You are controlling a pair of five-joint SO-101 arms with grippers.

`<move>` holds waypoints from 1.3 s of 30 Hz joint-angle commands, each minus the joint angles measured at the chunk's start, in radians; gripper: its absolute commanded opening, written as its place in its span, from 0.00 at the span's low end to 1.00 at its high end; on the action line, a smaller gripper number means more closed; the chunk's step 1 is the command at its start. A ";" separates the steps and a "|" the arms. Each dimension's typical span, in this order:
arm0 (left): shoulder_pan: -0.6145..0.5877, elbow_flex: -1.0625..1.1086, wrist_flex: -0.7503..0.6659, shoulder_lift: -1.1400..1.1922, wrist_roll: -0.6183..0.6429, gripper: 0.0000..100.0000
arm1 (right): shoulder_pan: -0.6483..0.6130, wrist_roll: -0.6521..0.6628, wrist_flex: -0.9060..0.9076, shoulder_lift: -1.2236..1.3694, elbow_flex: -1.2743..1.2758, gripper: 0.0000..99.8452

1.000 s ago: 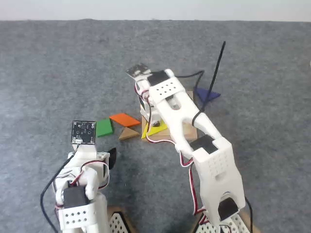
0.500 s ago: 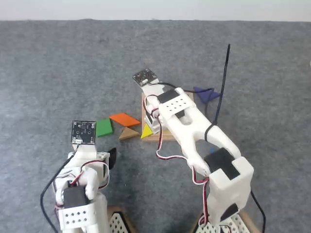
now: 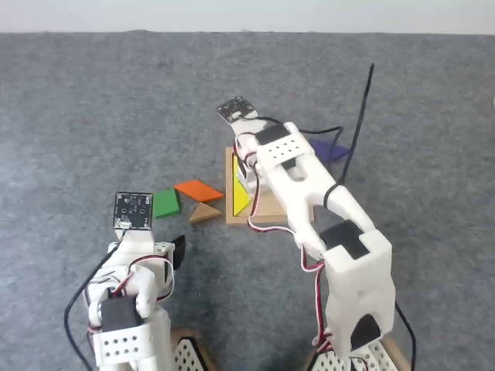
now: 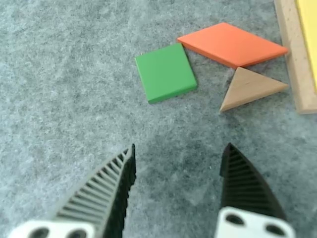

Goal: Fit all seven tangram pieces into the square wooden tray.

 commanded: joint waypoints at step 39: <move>-0.187 -0.007 -0.106 -0.012 -0.192 0.27 | 0.371 0.232 0.226 -0.153 -0.109 0.51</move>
